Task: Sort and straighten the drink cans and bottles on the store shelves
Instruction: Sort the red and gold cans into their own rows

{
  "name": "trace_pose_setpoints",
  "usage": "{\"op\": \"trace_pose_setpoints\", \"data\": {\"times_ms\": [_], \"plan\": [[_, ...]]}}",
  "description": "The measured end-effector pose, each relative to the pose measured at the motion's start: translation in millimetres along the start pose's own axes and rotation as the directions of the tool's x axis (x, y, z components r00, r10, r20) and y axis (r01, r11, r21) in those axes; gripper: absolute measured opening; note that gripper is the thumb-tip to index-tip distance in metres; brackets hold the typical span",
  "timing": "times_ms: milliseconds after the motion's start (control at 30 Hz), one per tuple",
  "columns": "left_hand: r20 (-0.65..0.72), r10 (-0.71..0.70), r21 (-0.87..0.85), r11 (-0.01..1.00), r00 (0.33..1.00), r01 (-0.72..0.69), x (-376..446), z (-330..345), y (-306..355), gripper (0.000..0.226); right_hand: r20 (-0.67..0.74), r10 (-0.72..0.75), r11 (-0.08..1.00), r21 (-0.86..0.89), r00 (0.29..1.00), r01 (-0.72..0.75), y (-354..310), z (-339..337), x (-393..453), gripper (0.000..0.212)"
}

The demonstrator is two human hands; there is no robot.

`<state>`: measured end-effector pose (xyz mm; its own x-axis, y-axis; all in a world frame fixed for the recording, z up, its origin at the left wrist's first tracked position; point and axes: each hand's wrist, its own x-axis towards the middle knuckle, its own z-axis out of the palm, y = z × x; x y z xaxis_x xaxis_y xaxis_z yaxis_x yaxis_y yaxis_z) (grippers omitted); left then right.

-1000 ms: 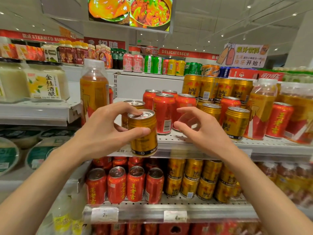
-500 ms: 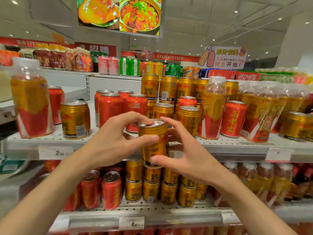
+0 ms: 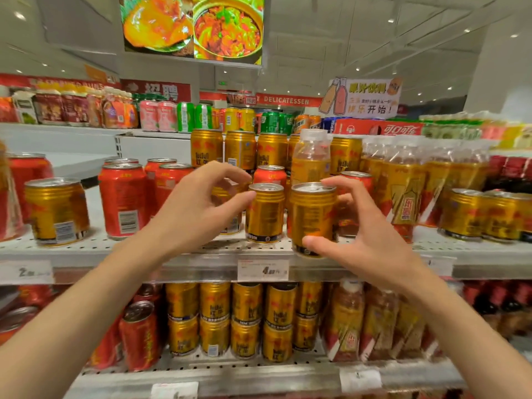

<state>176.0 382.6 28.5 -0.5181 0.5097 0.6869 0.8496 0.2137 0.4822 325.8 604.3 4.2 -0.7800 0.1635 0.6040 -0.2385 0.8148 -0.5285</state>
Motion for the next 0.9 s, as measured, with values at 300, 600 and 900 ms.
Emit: {"op": "trace_pose_setpoints", "data": {"times_ms": [300, 600, 900], "plan": [[0.081, -0.015, 0.084, 0.996, 0.997, 0.009, 77, 51, 35, 0.068, -0.096, 0.11, 0.98, -0.154, 0.989, -0.124, 33, -14, -3, 0.08], [0.107, -0.129, 0.07, 0.99, 0.986, 0.122, 109, 79, 37, 0.087, -0.039, 0.174, 0.963, -0.205, 0.984, -0.178, 43, -23, -3, 0.08], [-0.084, -0.013, 0.053, 0.998, 0.996, 0.018, 95, 79, 43, 0.071, -0.025, 0.17, 0.96, -0.219, 0.985, -0.171, 43, -39, -3, 0.079]]}}
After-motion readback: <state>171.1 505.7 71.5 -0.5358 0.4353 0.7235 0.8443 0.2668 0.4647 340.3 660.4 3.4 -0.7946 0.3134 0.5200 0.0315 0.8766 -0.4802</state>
